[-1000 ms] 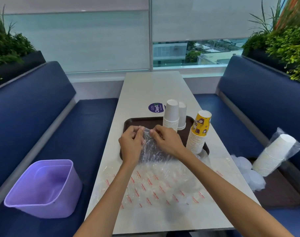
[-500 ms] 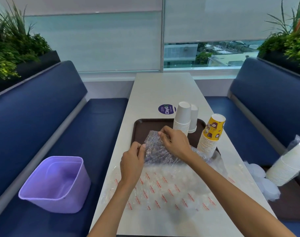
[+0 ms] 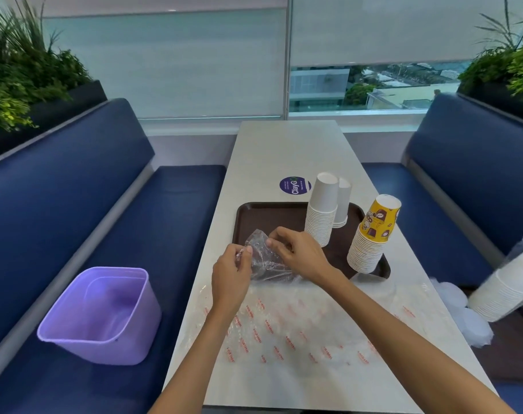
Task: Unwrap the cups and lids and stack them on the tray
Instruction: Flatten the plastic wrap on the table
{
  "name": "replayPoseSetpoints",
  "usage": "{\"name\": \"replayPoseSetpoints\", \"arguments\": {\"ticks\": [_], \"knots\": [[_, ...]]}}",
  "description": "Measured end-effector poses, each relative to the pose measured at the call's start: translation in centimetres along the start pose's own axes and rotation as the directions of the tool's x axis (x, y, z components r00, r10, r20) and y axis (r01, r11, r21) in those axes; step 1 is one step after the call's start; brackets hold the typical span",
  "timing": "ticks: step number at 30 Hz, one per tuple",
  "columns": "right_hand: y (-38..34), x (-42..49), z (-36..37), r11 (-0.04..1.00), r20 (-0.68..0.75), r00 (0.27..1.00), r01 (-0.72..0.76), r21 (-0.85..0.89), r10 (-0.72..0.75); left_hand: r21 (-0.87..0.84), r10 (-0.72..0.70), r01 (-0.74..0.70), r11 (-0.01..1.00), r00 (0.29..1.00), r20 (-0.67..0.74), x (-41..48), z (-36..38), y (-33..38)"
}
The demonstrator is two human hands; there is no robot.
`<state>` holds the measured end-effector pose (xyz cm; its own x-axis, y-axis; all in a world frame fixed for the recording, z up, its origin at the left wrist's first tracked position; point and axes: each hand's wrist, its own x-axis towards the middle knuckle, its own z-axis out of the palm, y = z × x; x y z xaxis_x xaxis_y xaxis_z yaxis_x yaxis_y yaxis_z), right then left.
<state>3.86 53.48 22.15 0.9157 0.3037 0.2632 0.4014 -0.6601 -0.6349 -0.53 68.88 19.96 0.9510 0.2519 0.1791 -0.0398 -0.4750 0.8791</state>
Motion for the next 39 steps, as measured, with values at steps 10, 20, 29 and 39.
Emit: {"name": "replayPoseSetpoints", "arguments": {"ticks": [10,20,29,39], "knots": [[4.0,-3.5,-2.2,0.956,0.152,0.944,-0.289,-0.042,0.292,-0.217,-0.181,0.142,0.966,0.968,-0.175,0.1,-0.2,-1.5],[4.5,-3.9,-3.1,0.966,0.169,0.951,-0.255,-0.051,0.26,-0.078,-0.145,0.136,0.988,0.982,-0.121,1.0,-0.6,-2.1],[5.3,-3.7,-4.7,0.946,0.036,0.956,-0.28,-0.164,0.29,-0.056,-0.166,0.16,0.986,0.977,-0.135,2.1,-1.4,-1.7],[2.5,-3.7,-6.7,0.97,-0.054,0.998,-0.038,-0.238,0.026,-0.409,-0.526,0.527,0.745,0.841,0.126,2.9,-1.7,0.5]]}}
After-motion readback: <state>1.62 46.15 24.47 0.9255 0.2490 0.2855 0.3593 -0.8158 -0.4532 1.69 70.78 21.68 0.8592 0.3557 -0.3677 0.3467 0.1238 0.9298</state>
